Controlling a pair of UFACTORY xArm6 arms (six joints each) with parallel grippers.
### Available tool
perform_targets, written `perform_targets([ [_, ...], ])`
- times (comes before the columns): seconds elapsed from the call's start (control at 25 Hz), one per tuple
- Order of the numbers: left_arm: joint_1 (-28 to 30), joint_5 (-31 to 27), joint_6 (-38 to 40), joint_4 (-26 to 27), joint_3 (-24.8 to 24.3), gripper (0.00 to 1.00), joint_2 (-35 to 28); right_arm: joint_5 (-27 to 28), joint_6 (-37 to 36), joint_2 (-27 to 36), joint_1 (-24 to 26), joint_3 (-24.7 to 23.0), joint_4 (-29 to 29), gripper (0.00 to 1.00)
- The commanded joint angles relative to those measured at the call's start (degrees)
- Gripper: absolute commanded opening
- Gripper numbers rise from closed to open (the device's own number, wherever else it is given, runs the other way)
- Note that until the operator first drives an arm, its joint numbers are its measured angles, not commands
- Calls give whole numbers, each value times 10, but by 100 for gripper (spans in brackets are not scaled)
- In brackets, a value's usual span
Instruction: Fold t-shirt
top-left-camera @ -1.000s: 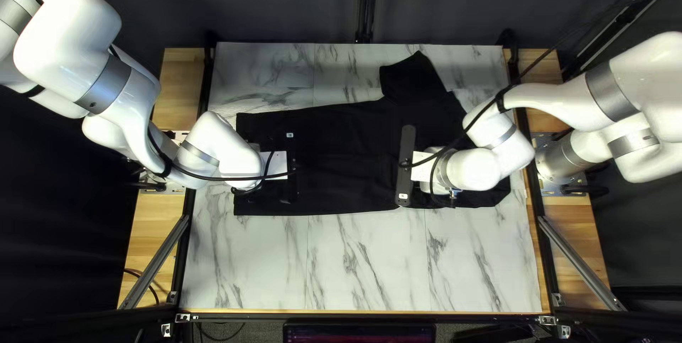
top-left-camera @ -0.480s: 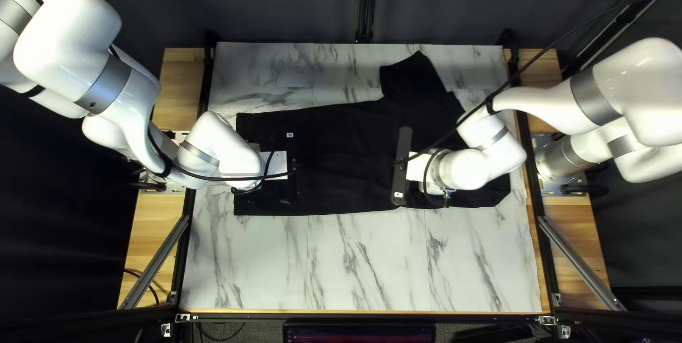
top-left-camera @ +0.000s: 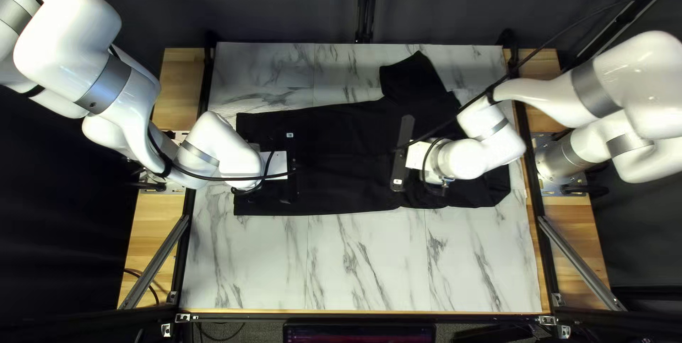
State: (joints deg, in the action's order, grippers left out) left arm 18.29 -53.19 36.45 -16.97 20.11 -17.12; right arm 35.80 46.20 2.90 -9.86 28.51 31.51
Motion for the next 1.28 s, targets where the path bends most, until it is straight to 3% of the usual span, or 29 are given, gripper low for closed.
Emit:
perform_targets([
  [0.04,0,0,0,0,0,100,0,0,10,-14,-4,9,-1,100],
  [0.28,0,0,0,0,0,100,0,-23,4,-75,4,61,18,100],
  [0.48,0,0,0,0,0,100,0,-24,-12,-88,5,98,30,100],
  [0.96,0,0,0,0,0,100,0,-52,37,-68,7,70,92,100],
  [1.28,0,0,0,0,0,100,0,-40,27,-100,-14,92,67,100],
])
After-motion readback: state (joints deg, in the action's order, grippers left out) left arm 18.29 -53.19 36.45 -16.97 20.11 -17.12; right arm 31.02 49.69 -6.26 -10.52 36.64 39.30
